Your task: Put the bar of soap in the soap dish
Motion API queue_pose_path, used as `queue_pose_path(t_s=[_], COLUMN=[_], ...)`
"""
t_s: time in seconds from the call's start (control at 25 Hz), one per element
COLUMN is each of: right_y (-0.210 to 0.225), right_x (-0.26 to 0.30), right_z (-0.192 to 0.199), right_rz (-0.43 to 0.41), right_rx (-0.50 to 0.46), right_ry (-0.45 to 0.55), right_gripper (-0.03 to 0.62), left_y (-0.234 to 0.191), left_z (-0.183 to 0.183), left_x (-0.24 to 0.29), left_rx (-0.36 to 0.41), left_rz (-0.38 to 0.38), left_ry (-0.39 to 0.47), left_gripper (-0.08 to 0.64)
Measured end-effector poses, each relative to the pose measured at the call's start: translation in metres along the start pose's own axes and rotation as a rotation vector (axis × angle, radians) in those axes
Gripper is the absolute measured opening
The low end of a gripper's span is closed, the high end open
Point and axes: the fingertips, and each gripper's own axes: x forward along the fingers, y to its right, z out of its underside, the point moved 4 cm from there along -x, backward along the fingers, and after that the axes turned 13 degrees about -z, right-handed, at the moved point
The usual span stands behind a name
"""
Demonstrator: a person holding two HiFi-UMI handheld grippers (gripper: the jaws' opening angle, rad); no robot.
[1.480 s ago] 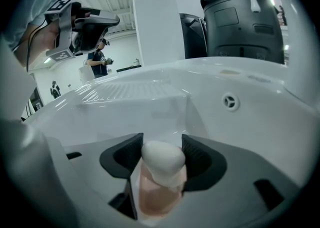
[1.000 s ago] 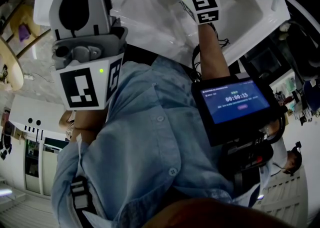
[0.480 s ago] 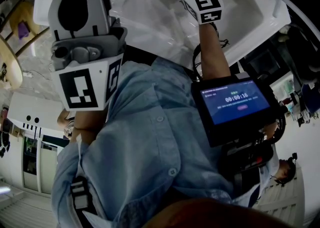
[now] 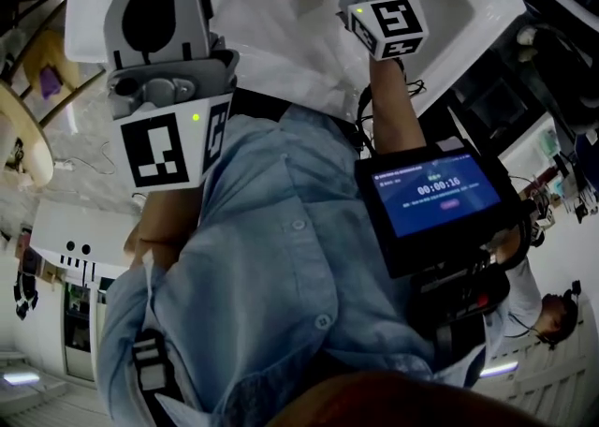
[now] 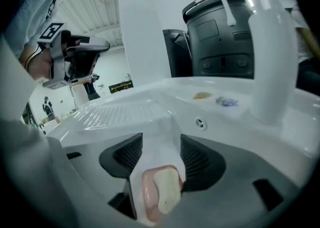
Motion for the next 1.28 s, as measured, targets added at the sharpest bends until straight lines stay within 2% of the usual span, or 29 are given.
queue_pose_path(t_s=[0.12,0.24,0.4,0.56,0.72,1.0,1.28], right_y=[0.002,-0.011,-0.034,-0.049,-0.065,-0.072,-0.068], right_x=[-0.007,-0.013,-0.015,-0.012,-0.016,-0.019,-0.016], right_z=[-0.005,-0.004,-0.005,-0.014,-0.012,-0.044,-0.058], right_rz=[0.029,-0.003,-0.098,-0.136,-0.188,-0.137,-0.111], right_rx=[0.034,0.068,0.102,0.126,0.219,0.143,0.095], right_ry=[0.044,0.045,0.033,0.062,0.05,0.074,0.106], right_gripper=[0.244,0.233,0.166,0.095,0.026,0.006,0.005], left_y=[0.002,-0.002,-0.012,-0.018,-0.014,-0.002,0.005], left_z=[0.015,0.037,0.063,0.083,0.113,0.108,0.1], left_x=[0.011,0.004,-0.026,-0.038,-0.049,-0.036,-0.03], left_rx=[-0.012,-0.04,-0.069,-0.07,-0.12,-0.103,-0.075], left_rz=[0.036,0.008,-0.089,-0.109,-0.14,-0.086,-0.052], left_ry=[-0.032,-0.096,-0.167,-0.213,-0.292,-0.266,-0.242], left_gripper=[0.008,0.008,0.008,0.008,0.008,0.008,0.008])
